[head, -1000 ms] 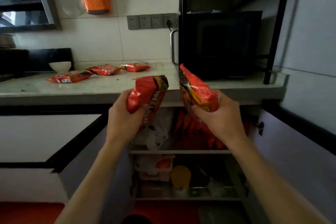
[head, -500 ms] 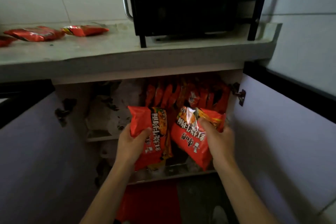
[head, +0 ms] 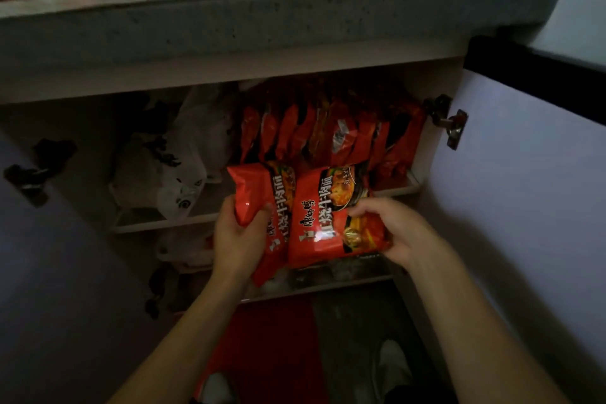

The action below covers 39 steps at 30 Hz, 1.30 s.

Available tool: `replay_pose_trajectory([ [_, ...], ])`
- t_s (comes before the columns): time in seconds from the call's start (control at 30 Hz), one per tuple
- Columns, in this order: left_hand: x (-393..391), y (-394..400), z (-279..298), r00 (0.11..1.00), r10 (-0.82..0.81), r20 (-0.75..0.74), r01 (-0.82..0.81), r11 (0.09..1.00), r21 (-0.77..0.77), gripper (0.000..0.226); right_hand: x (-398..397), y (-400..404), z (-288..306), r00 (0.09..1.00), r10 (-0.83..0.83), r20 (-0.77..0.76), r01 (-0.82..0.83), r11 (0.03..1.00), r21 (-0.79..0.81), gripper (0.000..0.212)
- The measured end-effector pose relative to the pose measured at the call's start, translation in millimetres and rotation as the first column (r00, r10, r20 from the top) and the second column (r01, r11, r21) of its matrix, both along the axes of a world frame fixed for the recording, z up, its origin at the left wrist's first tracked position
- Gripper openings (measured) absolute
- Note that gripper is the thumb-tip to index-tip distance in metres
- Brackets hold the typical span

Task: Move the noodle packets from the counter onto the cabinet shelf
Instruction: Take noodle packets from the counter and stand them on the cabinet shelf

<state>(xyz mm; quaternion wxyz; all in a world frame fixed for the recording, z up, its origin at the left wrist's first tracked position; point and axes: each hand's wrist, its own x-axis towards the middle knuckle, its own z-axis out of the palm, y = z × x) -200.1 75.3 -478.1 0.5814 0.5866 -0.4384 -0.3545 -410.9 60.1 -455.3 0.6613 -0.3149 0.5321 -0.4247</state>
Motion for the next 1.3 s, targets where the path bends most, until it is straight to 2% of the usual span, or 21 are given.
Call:
replay_pose_trajectory([
  [0.07, -4, 0, -3, 1.000, -0.006, 0.010, 0.006, 1.000, -0.009, 0.019, 1, -1, -5, 0.997, 0.052, -0.061, -0.053, 0.999, -0.006, 0.049],
  [0.13, -7, 0, -4, 1.000, -0.008, 0.000, 0.008, 1.000, -0.005, 0.019, 1, -2, -6, 0.997, 0.035, -0.075, -0.038, 0.999, -0.031, 0.057],
  [0.3, -6, -7, -2, 0.997, 0.017, -0.074, -0.020, 0.999, -0.035, 0.031, 1, -2, 1, 0.987, -0.155, -0.046, 0.146, 0.976, -0.159, 0.049],
  [0.47, -14, -51, 8, 0.999, 0.004, 0.047, 0.001, 0.992, -0.126, 0.038, -1, -4, 9, 0.966, -0.257, -0.024, 0.241, 0.933, -0.268, 0.050],
  [0.67, -50, -114, 5, 0.975, -0.081, 0.208, 0.128, 0.967, -0.222, 0.053, -11, -13, 10, 0.935, -0.325, -0.145, 0.247, 0.887, -0.391, 0.045],
  [0.73, -64, -128, 0, 0.931, -0.252, 0.263, 0.299, 0.941, -0.158, 0.067, -14, -15, 6, 0.923, -0.337, -0.186, 0.242, 0.883, -0.402, 0.045],
  [0.83, -62, -138, -3, 0.802, -0.512, 0.309, 0.519, 0.852, 0.065, 0.084, -22, -16, 1, 0.914, -0.330, -0.238, 0.210, 0.884, -0.418, 0.046],
  [0.93, -39, -151, -1, 0.701, -0.596, 0.392, 0.578, 0.796, 0.176, 0.091, -33, -17, -1, 0.903, -0.326, -0.281, 0.177, 0.876, -0.449, 0.044],
  [1.03, -28, -157, -4, 0.596, -0.612, 0.520, 0.543, 0.784, 0.300, 0.095, -41, -17, -5, 0.902, -0.328, -0.280, 0.176, 0.872, -0.456, 0.044],
  [1.13, -36, -162, -4, 0.603, -0.576, 0.552, 0.521, 0.808, 0.275, 0.090, -39, -15, -7, 0.911, -0.315, -0.266, 0.168, 0.872, -0.460, 0.041],
  [1.23, -49, -163, 1, 0.685, -0.559, 0.467, 0.552, 0.816, 0.168, 0.085, -37, -15, -4, 0.920, -0.306, -0.244, 0.159, 0.862, -0.482, 0.042],
  [1.3, -53, -165, -2, 0.704, -0.554, 0.444, 0.562, 0.817, 0.128, 0.082, -36, -15, -2, 0.926, -0.302, -0.225, 0.160, 0.856, -0.492, 0.041],
])
